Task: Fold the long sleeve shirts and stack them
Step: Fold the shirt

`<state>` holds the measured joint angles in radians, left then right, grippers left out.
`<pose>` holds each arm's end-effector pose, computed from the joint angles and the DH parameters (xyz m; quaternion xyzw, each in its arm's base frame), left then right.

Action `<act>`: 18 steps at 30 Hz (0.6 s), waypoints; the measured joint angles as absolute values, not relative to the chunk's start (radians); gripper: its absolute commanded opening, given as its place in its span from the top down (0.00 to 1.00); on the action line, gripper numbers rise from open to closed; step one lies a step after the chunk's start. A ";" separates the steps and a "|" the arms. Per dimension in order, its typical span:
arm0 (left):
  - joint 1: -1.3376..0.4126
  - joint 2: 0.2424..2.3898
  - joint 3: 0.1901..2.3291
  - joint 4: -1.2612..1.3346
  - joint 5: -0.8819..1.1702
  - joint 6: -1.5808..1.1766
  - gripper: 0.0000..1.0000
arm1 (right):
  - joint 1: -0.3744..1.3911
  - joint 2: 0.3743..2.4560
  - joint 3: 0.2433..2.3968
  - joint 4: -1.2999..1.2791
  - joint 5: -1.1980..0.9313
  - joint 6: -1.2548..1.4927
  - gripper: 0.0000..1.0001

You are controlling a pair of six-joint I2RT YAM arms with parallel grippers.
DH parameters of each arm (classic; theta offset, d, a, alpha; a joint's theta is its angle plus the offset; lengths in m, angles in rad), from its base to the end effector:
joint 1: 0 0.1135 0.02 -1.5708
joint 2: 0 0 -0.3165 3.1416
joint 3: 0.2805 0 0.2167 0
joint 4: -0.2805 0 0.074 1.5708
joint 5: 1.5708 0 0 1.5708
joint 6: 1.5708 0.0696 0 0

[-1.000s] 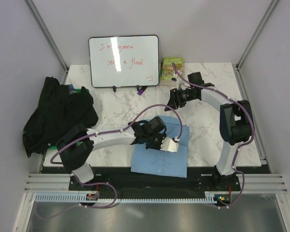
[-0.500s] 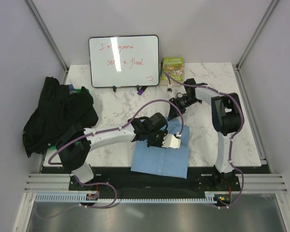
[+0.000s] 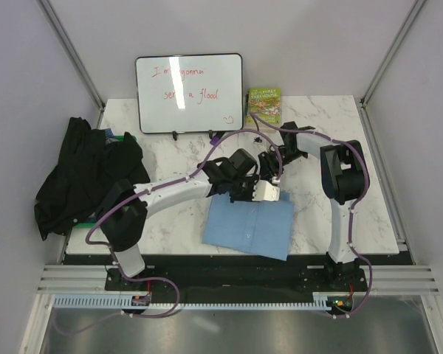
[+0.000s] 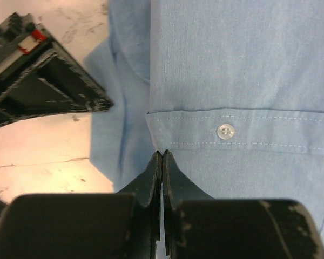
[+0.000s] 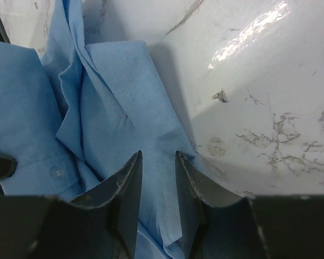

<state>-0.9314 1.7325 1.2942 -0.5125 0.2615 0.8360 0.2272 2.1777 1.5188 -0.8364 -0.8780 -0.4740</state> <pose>0.2046 -0.3053 0.2769 0.7552 0.5682 -0.1384 0.2962 0.3882 0.1447 0.1753 -0.3257 0.8440 0.4173 0.0862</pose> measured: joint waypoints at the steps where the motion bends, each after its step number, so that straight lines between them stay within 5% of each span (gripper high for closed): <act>1: -0.918 1.752 1.311 -0.507 0.262 0.846 0.98 | 0.227 2.180 1.522 -0.842 -0.878 -0.478 0.62; 18: -0.815 1.894 1.302 -0.211 0.192 0.975 0.98 | 0.227 2.201 1.561 -0.897 -0.878 -0.522 0.62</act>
